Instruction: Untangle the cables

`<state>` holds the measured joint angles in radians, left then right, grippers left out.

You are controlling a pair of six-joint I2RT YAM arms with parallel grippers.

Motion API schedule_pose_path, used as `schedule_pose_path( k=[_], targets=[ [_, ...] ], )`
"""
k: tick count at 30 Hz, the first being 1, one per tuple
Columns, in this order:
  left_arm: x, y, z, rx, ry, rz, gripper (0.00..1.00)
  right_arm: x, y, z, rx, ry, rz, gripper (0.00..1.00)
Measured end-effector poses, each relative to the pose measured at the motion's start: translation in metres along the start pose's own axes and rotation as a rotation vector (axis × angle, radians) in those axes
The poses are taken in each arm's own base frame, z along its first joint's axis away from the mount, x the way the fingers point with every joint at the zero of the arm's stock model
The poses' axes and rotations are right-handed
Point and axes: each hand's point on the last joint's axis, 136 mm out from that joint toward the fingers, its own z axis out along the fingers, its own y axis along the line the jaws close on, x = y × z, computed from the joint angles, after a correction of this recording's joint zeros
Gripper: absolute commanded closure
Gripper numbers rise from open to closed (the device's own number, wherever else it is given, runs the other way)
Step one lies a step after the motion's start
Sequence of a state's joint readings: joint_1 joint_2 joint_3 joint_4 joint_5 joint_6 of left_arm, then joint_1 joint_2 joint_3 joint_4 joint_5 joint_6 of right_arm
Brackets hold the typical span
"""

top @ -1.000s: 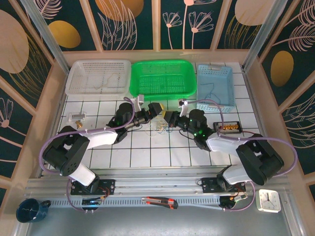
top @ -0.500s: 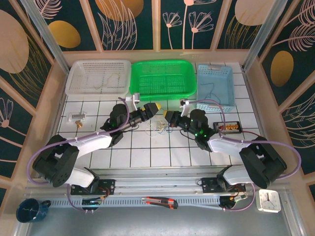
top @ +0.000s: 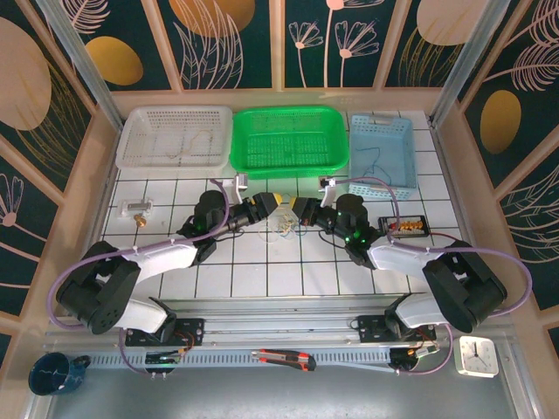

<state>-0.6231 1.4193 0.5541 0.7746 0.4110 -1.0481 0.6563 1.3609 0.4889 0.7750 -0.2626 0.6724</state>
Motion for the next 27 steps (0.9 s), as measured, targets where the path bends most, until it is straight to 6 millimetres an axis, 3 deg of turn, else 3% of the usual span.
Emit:
schedule_pose_path(
  k=[9,16,23,27],
  targets=[
    [0.009,0.008,0.006,-0.011,0.027,-0.012,0.53,0.001,-0.001,0.001,0.001,0.002,0.016,1.00],
    [0.010,0.010,0.009,-0.007,0.029,-0.020,0.68,0.002,-0.001,0.002,-0.003,0.007,0.019,1.00],
    [0.012,0.011,0.010,-0.009,0.034,-0.022,0.70,0.002,-0.001,0.002,-0.005,0.006,0.018,1.00],
    [0.013,0.011,0.010,-0.009,0.035,-0.022,0.78,0.002,-0.001,0.002,-0.005,0.006,0.018,1.00]
  ],
)
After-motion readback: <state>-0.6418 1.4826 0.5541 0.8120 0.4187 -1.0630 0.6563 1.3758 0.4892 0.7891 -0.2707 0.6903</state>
